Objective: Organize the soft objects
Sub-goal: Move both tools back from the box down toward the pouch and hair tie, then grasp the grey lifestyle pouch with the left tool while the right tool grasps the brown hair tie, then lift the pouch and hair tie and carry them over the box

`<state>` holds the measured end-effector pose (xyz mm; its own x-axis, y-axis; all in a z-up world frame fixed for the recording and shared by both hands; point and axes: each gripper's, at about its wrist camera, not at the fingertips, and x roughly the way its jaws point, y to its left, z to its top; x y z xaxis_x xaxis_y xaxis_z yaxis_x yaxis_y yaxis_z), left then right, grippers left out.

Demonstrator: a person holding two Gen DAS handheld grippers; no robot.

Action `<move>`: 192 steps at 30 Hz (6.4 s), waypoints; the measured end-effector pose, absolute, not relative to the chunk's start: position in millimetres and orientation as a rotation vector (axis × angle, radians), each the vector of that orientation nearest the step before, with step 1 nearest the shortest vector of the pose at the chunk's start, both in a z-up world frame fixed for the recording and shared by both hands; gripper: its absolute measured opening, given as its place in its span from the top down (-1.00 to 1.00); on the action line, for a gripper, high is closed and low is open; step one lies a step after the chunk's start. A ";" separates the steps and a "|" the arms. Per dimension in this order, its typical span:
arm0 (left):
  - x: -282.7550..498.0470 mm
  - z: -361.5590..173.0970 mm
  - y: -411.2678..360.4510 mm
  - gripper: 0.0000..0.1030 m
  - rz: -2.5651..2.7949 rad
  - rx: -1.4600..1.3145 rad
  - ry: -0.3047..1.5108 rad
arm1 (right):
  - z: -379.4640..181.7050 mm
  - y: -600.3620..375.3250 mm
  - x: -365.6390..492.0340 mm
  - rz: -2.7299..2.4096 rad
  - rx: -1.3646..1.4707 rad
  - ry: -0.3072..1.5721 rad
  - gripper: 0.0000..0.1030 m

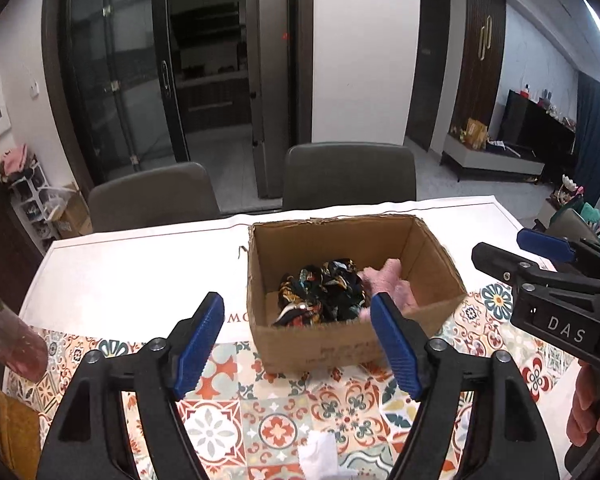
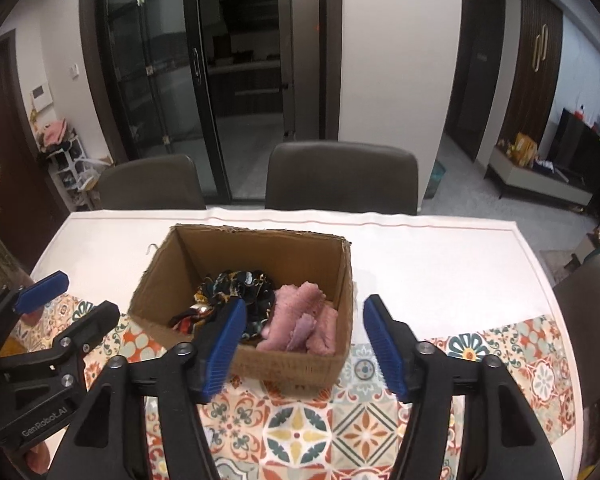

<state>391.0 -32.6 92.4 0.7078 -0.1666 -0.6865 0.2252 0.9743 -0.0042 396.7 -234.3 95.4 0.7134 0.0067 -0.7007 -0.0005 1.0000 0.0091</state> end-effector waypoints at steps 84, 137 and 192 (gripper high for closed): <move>163.2 -73.2 -36.3 -0.87 -0.243 0.105 0.752 | -85.4 -252.3 143.7 -0.168 0.132 0.836 -0.45; 240.4 -131.8 -57.7 0.13 -0.287 0.193 0.902 | -134.8 -246.2 183.5 -0.195 0.112 0.935 0.29; 248.6 48.6 -10.0 0.16 -0.232 0.033 0.563 | 43.7 -212.1 215.5 0.024 0.097 0.472 0.59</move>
